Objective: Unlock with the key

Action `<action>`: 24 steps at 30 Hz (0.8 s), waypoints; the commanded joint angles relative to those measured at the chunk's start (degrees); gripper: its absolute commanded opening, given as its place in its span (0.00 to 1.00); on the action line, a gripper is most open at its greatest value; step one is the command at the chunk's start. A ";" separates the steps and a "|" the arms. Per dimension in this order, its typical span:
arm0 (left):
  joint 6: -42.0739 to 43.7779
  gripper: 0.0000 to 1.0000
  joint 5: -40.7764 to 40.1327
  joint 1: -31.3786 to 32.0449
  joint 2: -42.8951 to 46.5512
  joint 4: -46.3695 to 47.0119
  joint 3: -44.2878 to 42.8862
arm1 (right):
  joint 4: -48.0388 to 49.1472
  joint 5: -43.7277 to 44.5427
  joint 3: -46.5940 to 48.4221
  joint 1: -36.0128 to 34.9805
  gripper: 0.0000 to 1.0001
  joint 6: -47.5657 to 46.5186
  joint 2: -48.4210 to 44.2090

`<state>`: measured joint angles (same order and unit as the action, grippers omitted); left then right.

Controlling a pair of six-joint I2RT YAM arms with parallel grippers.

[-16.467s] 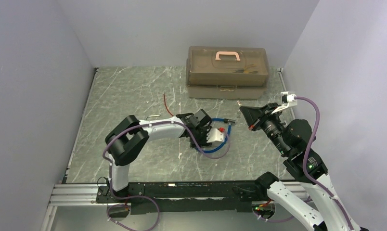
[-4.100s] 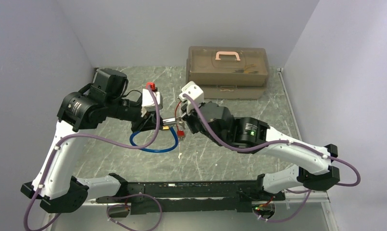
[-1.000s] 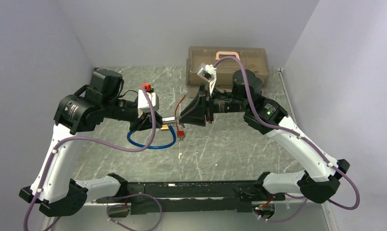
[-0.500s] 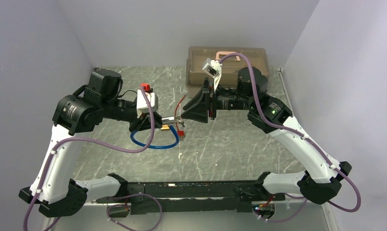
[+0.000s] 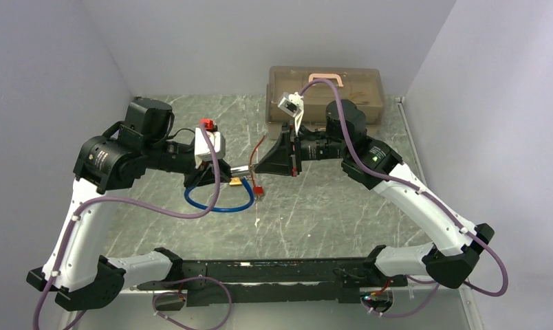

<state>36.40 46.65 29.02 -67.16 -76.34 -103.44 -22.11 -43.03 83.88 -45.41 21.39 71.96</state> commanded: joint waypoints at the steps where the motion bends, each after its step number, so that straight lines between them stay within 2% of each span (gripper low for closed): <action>1: 0.21 0.00 1.67 0.16 1.23 2.25 -2.58 | 5.59 -1.80 0.42 0.18 0.00 3.52 0.16; 5: -0.11 0.00 -0.22 0.11 0.90 3.33 -1.65 | 9.79 -3.38 -0.72 0.18 0.00 7.39 0.24; 9: 0.45 0.00 -0.82 0.16 0.39 3.10 -1.79 | 9.59 -4.75 -0.70 0.21 0.00 8.01 1.21; 11: 0.76 0.00 -1.01 0.10 0.21 2.80 -2.01 | 9.13 -5.16 -0.71 0.15 0.12 7.38 1.15; 13: 0.86 0.00 -1.12 0.15 0.27 2.81 -1.96 | 6.71 -3.84 0.53 0.20 0.31 5.40 0.93; 15: 0.79 0.00 -1.13 0.16 0.56 3.01 -1.58 | 3.48 -2.49 2.44 0.19 0.37 2.77 0.65; 19: 0.62 0.00 -0.88 0.16 0.78 2.87 -1.44 | -1.70 1.42 6.21 0.21 0.36 -2.04 0.26; 22: 0.64 0.00 -0.85 0.10 0.93 2.81 -1.50 | -2.18 2.69 7.41 0.19 0.31 -3.16 0.00; 24: 0.51 0.00 -0.73 0.11 0.97 2.77 -1.50 | -1.78 2.79 7.68 0.21 0.24 -2.43 0.27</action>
<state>36.42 43.90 28.97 -67.07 -76.14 -103.53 -23.51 -42.24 88.66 -45.08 20.97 73.23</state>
